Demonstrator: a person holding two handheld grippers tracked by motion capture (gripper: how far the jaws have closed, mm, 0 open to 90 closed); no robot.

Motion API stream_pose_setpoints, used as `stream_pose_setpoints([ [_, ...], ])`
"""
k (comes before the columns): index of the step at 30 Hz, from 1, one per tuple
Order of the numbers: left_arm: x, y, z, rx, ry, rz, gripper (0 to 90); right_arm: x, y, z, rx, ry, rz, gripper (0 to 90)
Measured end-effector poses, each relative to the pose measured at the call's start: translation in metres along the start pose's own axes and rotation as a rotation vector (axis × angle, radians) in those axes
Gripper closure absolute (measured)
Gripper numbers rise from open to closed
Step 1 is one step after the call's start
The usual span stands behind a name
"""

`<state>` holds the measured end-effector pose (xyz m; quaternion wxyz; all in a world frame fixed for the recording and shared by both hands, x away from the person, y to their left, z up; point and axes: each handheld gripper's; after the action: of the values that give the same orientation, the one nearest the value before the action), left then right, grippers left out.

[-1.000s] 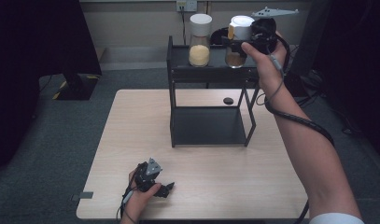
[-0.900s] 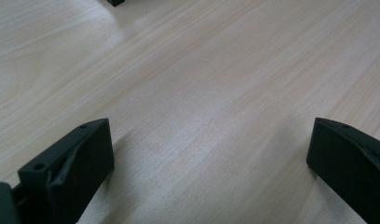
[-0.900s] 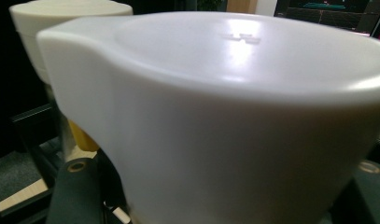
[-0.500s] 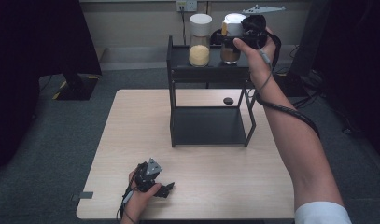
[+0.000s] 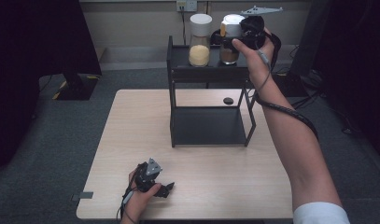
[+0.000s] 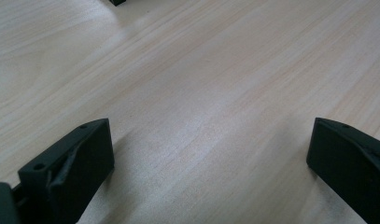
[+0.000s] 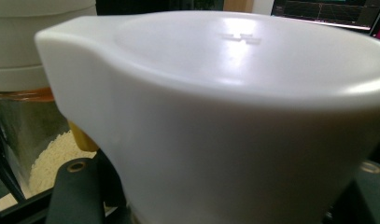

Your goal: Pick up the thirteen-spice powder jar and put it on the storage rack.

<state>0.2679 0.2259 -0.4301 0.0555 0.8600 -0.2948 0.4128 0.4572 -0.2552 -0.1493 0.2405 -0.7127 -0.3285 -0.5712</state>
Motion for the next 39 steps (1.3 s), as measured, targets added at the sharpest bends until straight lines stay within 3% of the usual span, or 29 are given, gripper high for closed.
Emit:
stream_pose_setpoints([
  [7, 0.000, 0.000, 0.000, 0.000, 0.000, 0.000, 0.0, -0.002, -0.005, 0.000, -0.022, 0.008, -0.006, 29.0],
  [12, 0.000, 0.000, 0.000, 0.000, 0.001, -0.001, 0.0, 0.000, -0.012, 0.001, -0.045, -0.004, -0.013, 13.2],
  [19, 0.000, 0.000, 0.000, 0.000, 0.000, -0.001, 0.0, -0.002, -0.019, -0.004, -0.075, 0.008, 0.004, 1.2],
  [24, 0.000, 0.000, 0.000, 0.000, 0.001, -0.001, 0.0, -0.008, -0.024, -0.013, -0.081, 0.040, 0.022, 0.0],
  [27, 0.000, 0.000, 0.000, 0.000, 0.001, -0.001, 0.0, -0.011, -0.027, -0.017, -0.087, 0.051, 0.067, 0.0],
  [30, 0.000, 0.000, 0.000, 0.000, 0.001, -0.001, 0.0, -0.015, -0.030, -0.022, -0.076, 0.056, 0.069, 0.0],
  [39, 0.000, 0.000, 0.000, 0.001, 0.001, -0.002, 0.0, -0.027, -0.042, -0.031, -0.104, 0.074, 0.082, 0.0],
])
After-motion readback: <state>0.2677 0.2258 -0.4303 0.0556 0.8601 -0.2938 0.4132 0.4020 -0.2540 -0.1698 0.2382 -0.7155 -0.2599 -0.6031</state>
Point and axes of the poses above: each handheld gripper's, and its own axes: z roughly forward along the jaws, x roughly out of its top, y roughly to its right, and after that the axes turned 11 degrees about x, right-handed
